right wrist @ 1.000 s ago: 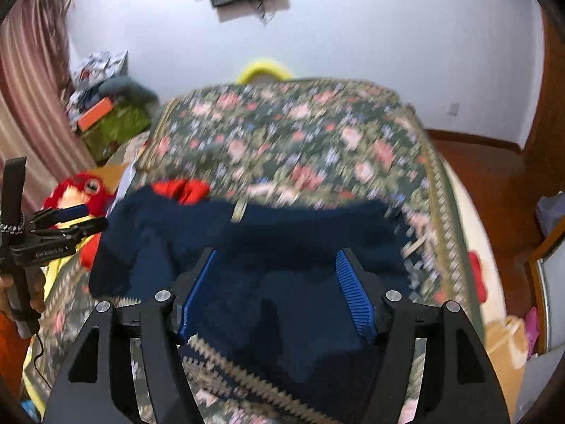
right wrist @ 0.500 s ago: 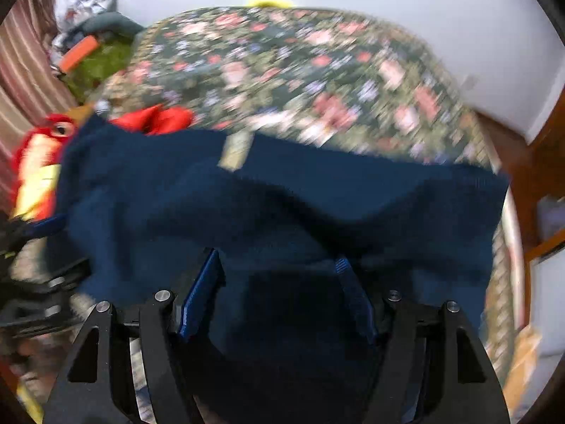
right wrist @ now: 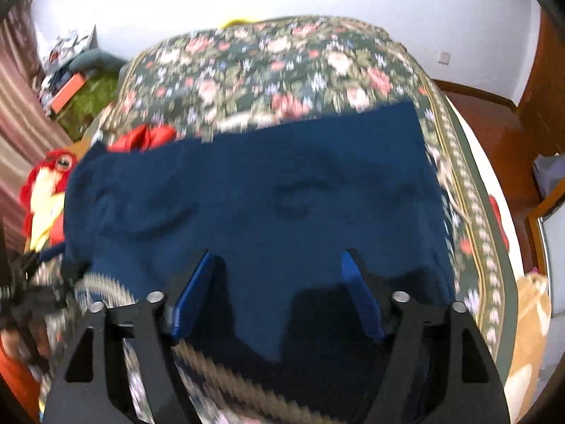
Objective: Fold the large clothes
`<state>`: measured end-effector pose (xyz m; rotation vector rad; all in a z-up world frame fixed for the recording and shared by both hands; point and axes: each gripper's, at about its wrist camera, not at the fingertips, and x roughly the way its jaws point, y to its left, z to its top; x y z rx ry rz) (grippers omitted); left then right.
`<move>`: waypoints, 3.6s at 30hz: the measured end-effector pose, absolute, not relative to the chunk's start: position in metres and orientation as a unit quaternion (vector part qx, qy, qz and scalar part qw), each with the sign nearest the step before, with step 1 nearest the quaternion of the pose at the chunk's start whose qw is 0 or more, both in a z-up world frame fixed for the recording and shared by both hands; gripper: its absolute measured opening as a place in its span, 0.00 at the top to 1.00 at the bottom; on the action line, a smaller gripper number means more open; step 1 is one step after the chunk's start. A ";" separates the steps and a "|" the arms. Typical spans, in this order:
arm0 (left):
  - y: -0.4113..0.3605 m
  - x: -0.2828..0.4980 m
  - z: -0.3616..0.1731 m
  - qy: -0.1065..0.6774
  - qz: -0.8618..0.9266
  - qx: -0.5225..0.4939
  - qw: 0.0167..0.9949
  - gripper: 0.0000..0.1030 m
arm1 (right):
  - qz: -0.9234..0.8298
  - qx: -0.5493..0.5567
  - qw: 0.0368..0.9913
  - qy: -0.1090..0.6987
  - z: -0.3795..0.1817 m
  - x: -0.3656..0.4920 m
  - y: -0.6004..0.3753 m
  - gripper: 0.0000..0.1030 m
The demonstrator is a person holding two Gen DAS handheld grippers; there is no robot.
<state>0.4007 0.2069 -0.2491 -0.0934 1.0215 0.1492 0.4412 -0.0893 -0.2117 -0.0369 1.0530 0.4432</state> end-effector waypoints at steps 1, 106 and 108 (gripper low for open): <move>0.209 0.395 -0.250 0.489 0.074 -0.054 0.868 0.15 | 0.205 -0.026 0.840 0.502 -0.215 0.436 -0.096 0.27; -0.027 0.383 -0.199 0.484 -0.164 0.040 0.859 0.62 | 0.164 0.061 0.841 0.512 -0.183 0.314 -0.255 0.16; -0.022 0.375 -0.192 0.486 -0.176 0.030 0.855 0.35 | 0.176 0.060 0.845 0.501 -0.177 0.312 -0.250 0.16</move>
